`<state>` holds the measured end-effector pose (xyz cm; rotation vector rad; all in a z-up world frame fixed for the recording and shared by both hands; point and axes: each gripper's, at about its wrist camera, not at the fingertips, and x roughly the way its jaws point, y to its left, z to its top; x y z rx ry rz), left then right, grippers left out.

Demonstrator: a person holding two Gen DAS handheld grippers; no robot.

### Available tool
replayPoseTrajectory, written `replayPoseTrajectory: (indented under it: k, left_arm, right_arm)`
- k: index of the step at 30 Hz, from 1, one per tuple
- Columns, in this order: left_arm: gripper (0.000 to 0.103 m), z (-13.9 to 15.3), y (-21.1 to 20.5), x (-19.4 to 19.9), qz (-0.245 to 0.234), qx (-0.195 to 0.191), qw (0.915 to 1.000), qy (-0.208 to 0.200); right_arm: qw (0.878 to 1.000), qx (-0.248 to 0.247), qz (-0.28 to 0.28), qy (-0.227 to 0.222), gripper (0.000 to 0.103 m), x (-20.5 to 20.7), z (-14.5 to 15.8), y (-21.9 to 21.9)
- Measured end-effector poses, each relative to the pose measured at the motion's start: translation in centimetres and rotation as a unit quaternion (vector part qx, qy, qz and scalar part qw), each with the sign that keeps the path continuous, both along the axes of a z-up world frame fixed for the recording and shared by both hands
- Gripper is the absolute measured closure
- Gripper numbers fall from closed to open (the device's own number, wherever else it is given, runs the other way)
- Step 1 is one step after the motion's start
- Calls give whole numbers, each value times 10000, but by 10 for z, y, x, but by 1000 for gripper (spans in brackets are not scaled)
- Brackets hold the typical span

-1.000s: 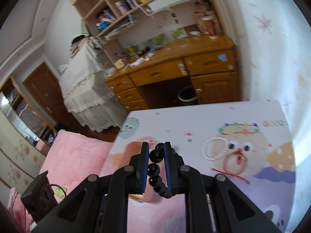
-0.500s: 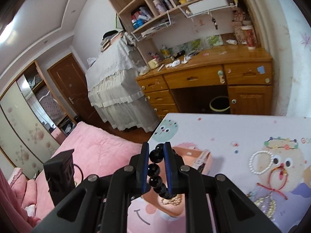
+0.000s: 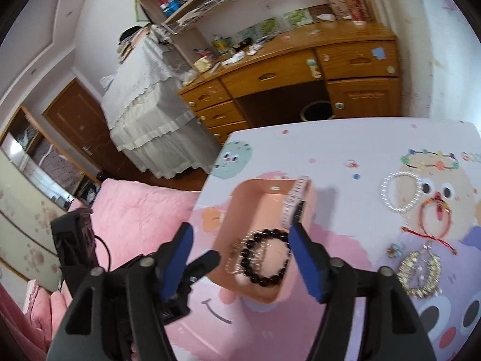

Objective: Organize jewelry
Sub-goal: 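Lower the black bead bracelet into the tray with the right tool while the left tool drops the brooch in, then grasp the small hair clip with the left tool while the right tool grasps the gold leaf comb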

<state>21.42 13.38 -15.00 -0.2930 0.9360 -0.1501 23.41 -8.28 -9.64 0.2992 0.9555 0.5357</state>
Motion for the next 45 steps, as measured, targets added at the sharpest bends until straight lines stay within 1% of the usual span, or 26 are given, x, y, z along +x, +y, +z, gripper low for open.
replayPoseTrajectory:
  k: [2,5,8,11,15,18,20,21,23,25,27,29,32,34,37,39,42,44,45]
  left_arm:
    - [25,-2,-4,0,22,26,10000,70]
    - [25,-5,-14,-3,-75,104,9998,142]
    - [25,-7,-28,-11,-186,231,9993,214]
    - [25,-8,-42,-21,-267,317,9986,318]
    - [25,-10,-63,-31,-408,390,9971,517]
    - [25,-13,-87,-40,-795,436,9940,611]
    - [25,-16,-103,-43,-1104,483,9904,683]
    - [25,-17,-111,-43,-1218,522,9887,700]
    - [25,-17,-124,-44,-1392,539,9863,708]
    - [25,-18,-139,-42,-1577,551,9835,691]
    - [25,-18,-150,-41,-1685,650,9815,638]
    - [25,-19,-166,-37,-1825,833,9781,551]
    - [25,-21,-182,-28,-1959,918,9751,488]
    - [25,-24,-190,-21,-2030,998,9730,460]
    - [26,-31,-202,-9,-2103,1164,9699,400]
    - [32,-36,-206,-2,-2113,1180,9694,411]
    - [38,-45,-211,10,-2063,1160,9704,474]
    - [39,-50,-214,17,-2023,1120,9717,494]
    - [42,-52,-216,21,-2006,1107,9722,491]
  right_arm:
    - [9998,-125,-91,142,30,-4,-7,-8]
    - [9981,-390,-168,456,29,-12,-20,-21]
    - [9944,-687,-180,787,29,-28,-36,-39]
    - [9881,-1113,-108,1054,29,-46,-53,-56]
    - [9786,-1647,20,1236,29,-68,-71,-71]
    - [9714,-2010,158,1258,29,-81,-81,-79]
    - [9674,-2214,217,1207,29,-86,-84,-84]
    - [9638,-2403,292,1118,29,-90,-87,-87]
    - [9595,-2622,430,936,29,-95,-89,-91]
    - [9529,-2904,603,637,29,-100,-94,-96]
    - [9463,-3126,715,410,29,-102,-98,-101]
    - [9416,-3276,735,259,29,-101,-103,-108]
    - [9456,-3195,595,162,29,-90,-113,-123]
    - [9520,-3027,460,45,29,-82,-116,-132]
    - [9625,-2685,279,-258,29,-67,-117,-143]
    - [9672,-2491,244,-423,29,-58,-116,-144]
    - [9679,-2403,281,-681,29,-44,-116,-140]
    - [9666,-2416,379,-770,28,-34,-119,-136]
    - [9657,-2441,414,-788,28,-31,-120,-135]
